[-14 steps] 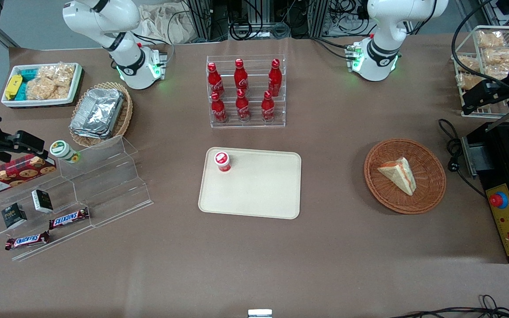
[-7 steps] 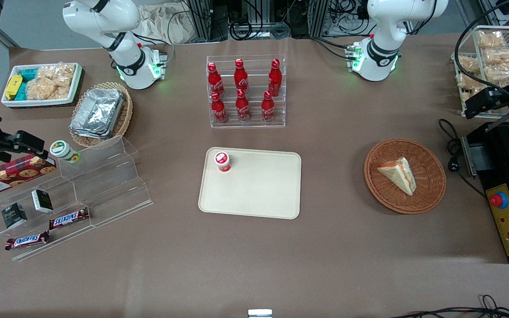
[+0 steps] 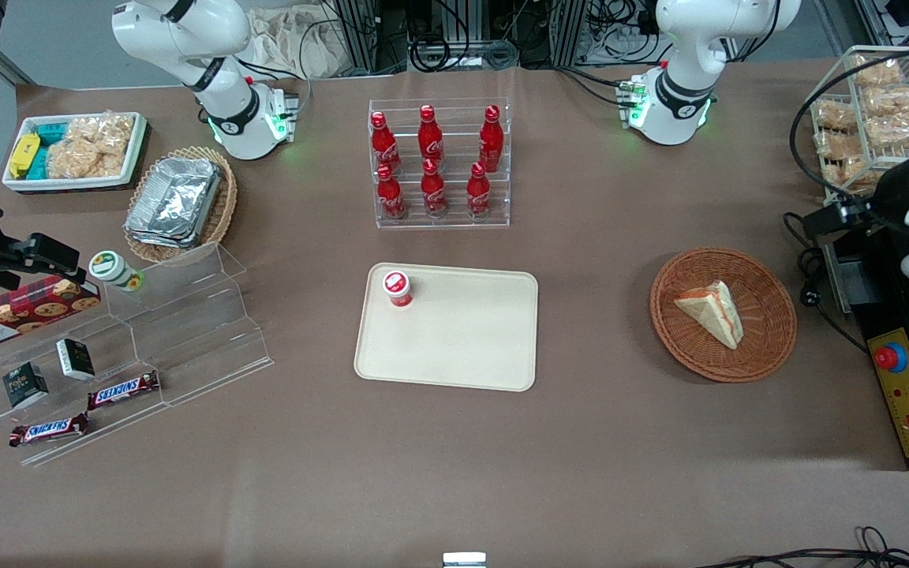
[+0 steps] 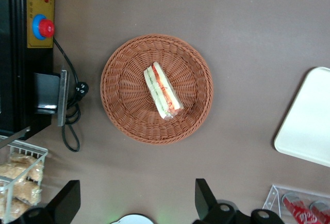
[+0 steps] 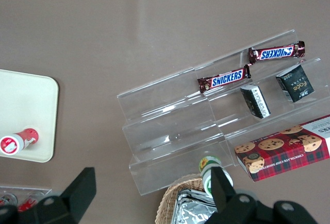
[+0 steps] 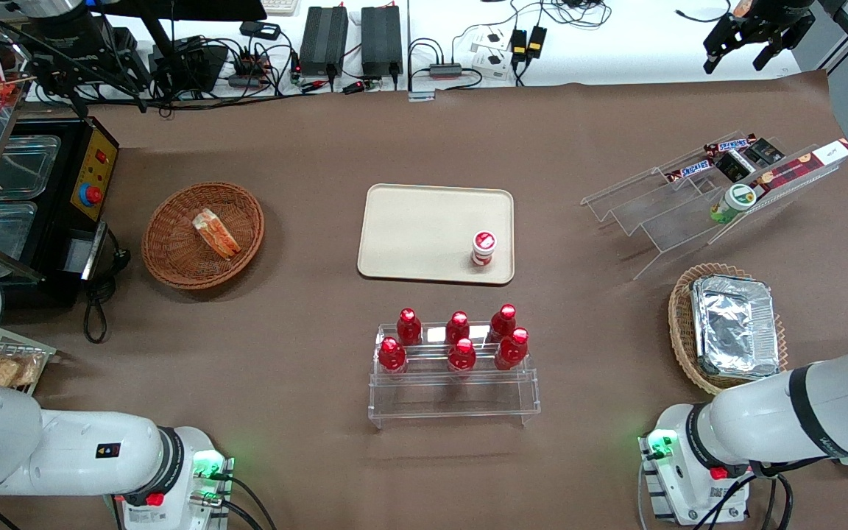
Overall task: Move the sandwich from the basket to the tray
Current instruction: 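Move the left gripper from its rest pose toward the wicker basket, then lower the open left gripper over the wrapped sandwich in the basket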
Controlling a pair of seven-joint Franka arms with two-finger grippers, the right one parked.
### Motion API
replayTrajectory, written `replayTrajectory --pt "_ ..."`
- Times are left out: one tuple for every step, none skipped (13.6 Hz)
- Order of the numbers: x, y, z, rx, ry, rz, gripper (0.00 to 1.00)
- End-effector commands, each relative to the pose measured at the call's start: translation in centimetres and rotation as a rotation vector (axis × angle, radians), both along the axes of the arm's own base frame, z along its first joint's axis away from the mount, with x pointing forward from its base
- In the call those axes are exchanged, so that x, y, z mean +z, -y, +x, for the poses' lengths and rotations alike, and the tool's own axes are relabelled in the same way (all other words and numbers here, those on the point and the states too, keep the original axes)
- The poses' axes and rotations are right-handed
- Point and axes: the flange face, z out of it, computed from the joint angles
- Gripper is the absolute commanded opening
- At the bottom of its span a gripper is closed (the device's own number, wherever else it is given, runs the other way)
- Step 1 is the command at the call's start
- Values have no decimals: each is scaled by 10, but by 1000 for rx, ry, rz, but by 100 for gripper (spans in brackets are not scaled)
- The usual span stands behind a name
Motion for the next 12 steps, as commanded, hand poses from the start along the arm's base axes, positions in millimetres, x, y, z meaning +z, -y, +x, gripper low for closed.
replayTrajectory --pt "-42 1 5 86 9 16 100" --pt "-58 2 6 127 17 19 100" --pt "-74 2 7 168 22 22 100" --pt "-92 1 6 198 21 25 100" --pt "-107 0 4 218 25 26 100" --pt "-126 0 2 235 28 25 100" --pt "-142 0 0 260 41 25 100" --pt "-162 0 -3 288 43 27 100" --pt "-185 0 -6 312 26 32 100" --pt "-204 0 -6 330 25 35 100" --pt "-222 0 -7 349 34 35 100" --pt "-246 0 -6 374 35 38 100"
